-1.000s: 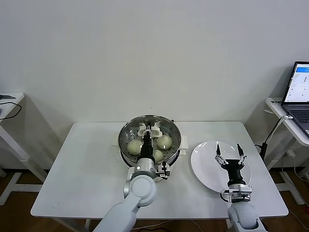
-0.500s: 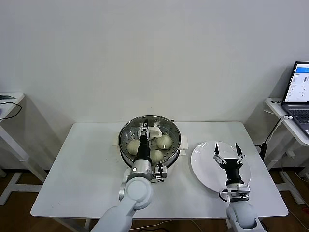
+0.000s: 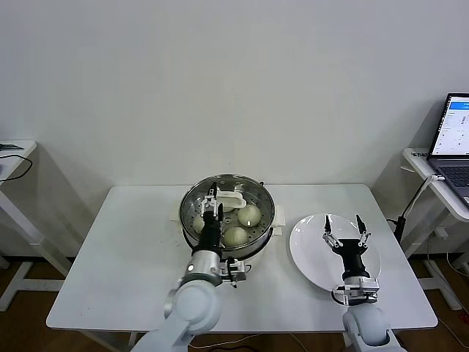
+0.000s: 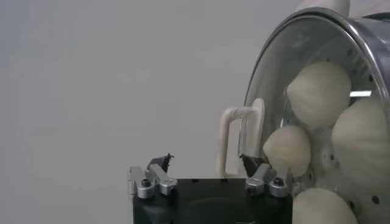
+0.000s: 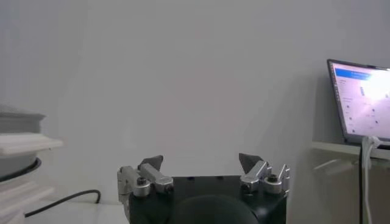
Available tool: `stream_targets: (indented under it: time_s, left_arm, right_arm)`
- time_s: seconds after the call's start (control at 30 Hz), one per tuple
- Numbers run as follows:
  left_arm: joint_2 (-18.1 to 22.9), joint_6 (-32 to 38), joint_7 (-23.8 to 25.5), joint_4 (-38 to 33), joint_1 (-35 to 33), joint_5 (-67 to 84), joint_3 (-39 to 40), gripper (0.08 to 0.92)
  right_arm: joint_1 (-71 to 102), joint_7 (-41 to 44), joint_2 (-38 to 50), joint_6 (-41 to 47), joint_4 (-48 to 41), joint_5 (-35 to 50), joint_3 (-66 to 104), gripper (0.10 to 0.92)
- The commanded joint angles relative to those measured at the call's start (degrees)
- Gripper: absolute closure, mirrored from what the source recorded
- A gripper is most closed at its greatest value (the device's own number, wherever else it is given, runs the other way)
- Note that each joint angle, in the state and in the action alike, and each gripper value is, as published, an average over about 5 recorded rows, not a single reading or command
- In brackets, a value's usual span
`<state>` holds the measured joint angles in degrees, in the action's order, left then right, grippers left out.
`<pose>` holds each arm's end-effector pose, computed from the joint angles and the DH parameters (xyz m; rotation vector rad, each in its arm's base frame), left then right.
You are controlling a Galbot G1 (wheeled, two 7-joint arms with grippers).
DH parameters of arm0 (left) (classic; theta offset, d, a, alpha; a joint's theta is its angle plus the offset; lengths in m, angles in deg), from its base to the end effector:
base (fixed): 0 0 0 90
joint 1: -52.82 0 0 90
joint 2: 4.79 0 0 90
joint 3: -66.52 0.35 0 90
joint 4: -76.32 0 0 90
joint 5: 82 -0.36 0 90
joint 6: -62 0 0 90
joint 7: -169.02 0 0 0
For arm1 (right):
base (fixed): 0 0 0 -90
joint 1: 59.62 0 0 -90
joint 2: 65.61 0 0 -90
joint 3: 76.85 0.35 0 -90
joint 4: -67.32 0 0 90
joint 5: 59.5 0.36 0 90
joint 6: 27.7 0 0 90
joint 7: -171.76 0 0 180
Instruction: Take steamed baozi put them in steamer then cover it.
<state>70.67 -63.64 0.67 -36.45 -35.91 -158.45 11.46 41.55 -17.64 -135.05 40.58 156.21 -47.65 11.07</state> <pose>0.2776 -0.1311 -0.2456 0.0830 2.3481 2.0031 0.2872 -0.1131 -0.4021 0.1371 2.9670 -0.1859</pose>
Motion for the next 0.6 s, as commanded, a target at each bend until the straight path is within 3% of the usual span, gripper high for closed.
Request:
stream_targets:
  time_s: [0.03,0.17,0.23,0.3,0.43,0.6]
  left_arm:
    - [-7.7,2.0,-4.7,-16.8,-7.1,14.9,-9.3,0.177]
    - [-7.4,7.4,-13.6,-19.5,-11.1,32.6,-19.6,0.177]
    - [-5.4,14.1,-20.6,-18.0,-13.3,47.0,-25.0,0.177]
    - [-3.3,21.5,-24.5,-15.2,-15.3,59.8,-30.7,0.177]
    - [-2.2,32.0,-23.1,-9.0,-18.7,75.2,-38.5,0.177]
    - [-1.2,42.6,-17.6,-1.9,-21.7,82.3,-40.1,0.177]
  right_arm:
    - [0.2,-0.8,0.3,1.2,0.4,0.3,0.5,0.203]
    - [0.7,-2.2,0.8,5.2,1.6,2.3,0.0,0.203]
    - [1.2,-2.5,1.0,7.3,2.6,3.6,-0.4,0.203]
    - [1.8,-2.1,1.2,9.5,3.8,4.9,-0.4,0.203]
    - [3.0,0.2,1.7,12.5,6.5,9.6,0.1,0.203]
    - [3.1,0.5,2.5,10.7,6.8,11.8,-0.3,0.203]
